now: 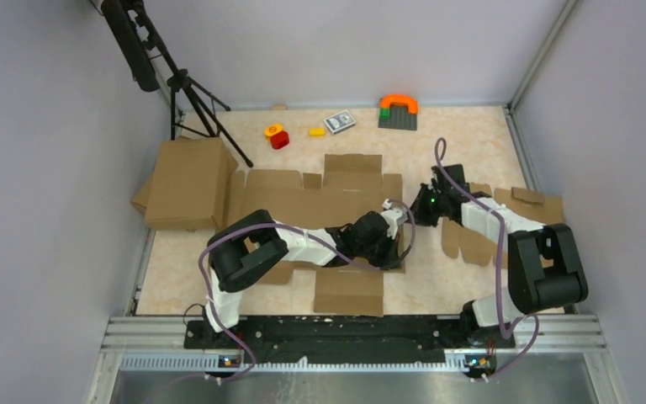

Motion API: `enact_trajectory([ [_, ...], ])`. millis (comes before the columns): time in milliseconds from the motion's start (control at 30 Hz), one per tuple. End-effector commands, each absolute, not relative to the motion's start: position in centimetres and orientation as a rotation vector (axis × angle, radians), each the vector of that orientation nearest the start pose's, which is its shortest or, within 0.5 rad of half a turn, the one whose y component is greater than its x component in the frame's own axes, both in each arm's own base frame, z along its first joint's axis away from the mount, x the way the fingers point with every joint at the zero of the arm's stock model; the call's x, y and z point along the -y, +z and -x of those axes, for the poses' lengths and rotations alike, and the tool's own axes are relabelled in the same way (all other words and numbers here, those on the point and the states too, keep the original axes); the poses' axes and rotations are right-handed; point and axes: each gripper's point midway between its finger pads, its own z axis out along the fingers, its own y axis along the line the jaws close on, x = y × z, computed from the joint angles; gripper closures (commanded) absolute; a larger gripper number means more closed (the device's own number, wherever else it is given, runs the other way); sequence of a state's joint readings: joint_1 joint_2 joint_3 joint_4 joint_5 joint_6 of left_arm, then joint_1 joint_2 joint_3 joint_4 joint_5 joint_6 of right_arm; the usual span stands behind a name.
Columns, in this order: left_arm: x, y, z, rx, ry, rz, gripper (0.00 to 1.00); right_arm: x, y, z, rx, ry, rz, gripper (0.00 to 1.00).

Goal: Fold the paper box

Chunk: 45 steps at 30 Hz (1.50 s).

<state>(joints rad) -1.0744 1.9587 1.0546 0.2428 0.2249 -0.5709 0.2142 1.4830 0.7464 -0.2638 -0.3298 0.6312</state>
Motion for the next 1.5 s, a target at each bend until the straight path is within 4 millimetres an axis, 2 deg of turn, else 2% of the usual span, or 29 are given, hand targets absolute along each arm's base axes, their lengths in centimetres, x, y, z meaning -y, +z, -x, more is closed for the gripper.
enact_trajectory([
  [0,43.0,0.4,-16.0,-2.445,-1.047,-0.727,1.0,-13.0,9.8,-34.7,-2.375,0.709,-0.439,1.0],
  [100,42.3,0.1,-14.9,-2.463,-1.071,-0.743,1.0,-11.8,10.7,-37.4,-2.336,0.676,-0.473,1.0],
  [200,41.9,0.3,-14.1,-2.47,-1.079,-0.758,1.0,-11.2,10.6,-40.3,-2.321,0.669,-0.478,1.0],
  [267,41.7,0.5,-13.8,-2.47,-1.084,-0.764,1.0,-11.0,9.9,-41.8,-2.349,0.667,-0.478,1.0],
  [367,41.0,0.6,-13.8,-2.469,-1.047,-0.773,1.0,-11.1,8.3,-43.6,-2.404,0.655,-0.444,0.9],
  [500,40.6,0.6,-13.6,-2.469,-1.03,-0.803,1.0,-10.6,6.0,-44.9,-2.438,0.662,-0.442,0.86],
  [567,40.6,0.5,-13.6,-2.471,-1.033,-0.799,1.0,-10.2,5.5,-45.6,-2.429,0.703,-0.465,0.9],
  [600,40.6,0.5,-13.6,-2.467,-1.031,-0.79,1.0,-10.2,5.3,-46.0,-2.419,0.737,-0.476,0.98],
  [667,40.6,0.5,-13.6,-2.46,-1.019,-0.78,1.0,-10.7,4.4,-46.6,-2.441,0.795,-0.482,1.0],
  [733,40.6,0.4,-13.7,-2.467,-1.008,-0.787,1.0,-12.2,3.4,-46.3,-2.497,0.898,-0.435,1.0],
  [833,40.8,0.3,-13.7,-2.464,-1.012,-0.796,1.0,-13.8,2.4,-45.5,-2.53,0.945,-0.416,1.0],
  [1000,41.4,0.9,-13.7,-2.433,-1.052,-0.808,1.0,-15.6,2.9,-43.1,-2.517,1.098,-0.387,1.0],
  [1067,41.4,0.8,-13.8,-2.432,-1.049,-0.808,1.0,-15.9,3.3,-41.9,-2.523,1.134,-0.355,1.0],
  [1167,41.4,0.5,-13.9,-2.434,-1.036,-0.811,1.0,-16.1,5.4,-40.9,-2.481,1.163,-0.3,1.0],
  [1267,41.5,0.4,-14.0,-2.436,-1.027,-0.818,1.0,-16.0,6.5,-40.1,-2.476,1.145,-0.273,1.0],
  [1467,41.7,0.4,-14.2,-2.436,-1.021,-0.819,1.0,-15.9,6.4,-38.0,-2.524,1.016,-0.24,1.0],
])
